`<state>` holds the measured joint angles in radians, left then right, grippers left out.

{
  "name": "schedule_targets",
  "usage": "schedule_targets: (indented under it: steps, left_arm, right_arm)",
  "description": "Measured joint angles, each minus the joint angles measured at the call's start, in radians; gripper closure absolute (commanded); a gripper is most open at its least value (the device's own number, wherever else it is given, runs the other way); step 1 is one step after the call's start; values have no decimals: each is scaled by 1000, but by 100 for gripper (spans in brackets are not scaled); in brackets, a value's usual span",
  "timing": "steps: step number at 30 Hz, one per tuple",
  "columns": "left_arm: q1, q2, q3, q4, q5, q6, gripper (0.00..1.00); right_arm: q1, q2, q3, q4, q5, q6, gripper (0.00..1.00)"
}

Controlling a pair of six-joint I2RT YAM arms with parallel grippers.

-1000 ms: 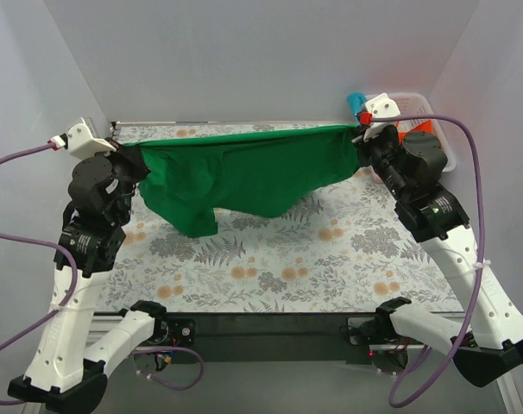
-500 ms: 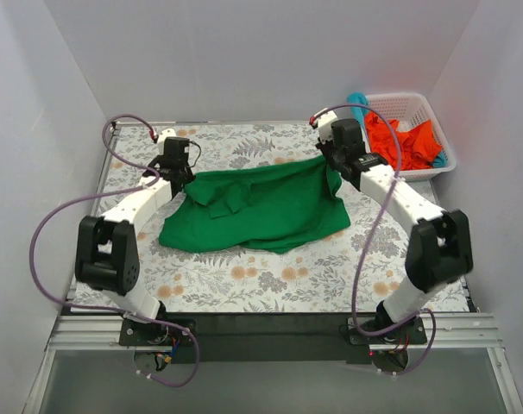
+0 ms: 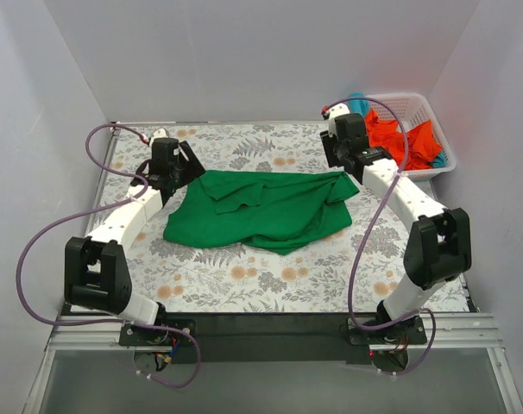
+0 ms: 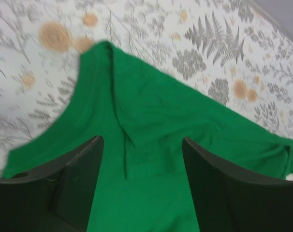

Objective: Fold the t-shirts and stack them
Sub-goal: Flatten the tshirt out

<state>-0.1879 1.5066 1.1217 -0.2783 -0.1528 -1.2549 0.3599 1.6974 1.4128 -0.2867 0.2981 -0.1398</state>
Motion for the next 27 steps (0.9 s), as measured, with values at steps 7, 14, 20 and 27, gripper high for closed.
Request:
schedule_targets:
  steps: [7,14,20,27]
  left_arm:
    - [-18,32,-146,-41,108,-116,44]
    - [-38,188,-138,-51,153,-161,53]
    - [-66,224,-122,-45,168,-184,58]
    - [-91,224,-113,-43,168,-195,58]
  right_arm:
    - [0,-169,-203,6,-92,111,51]
    - [0,-194,-325,24,-149,172,51]
    - [0,-217,-371,34,-171,190,51]
    - [0,-222,-382,54,-178,193,52]
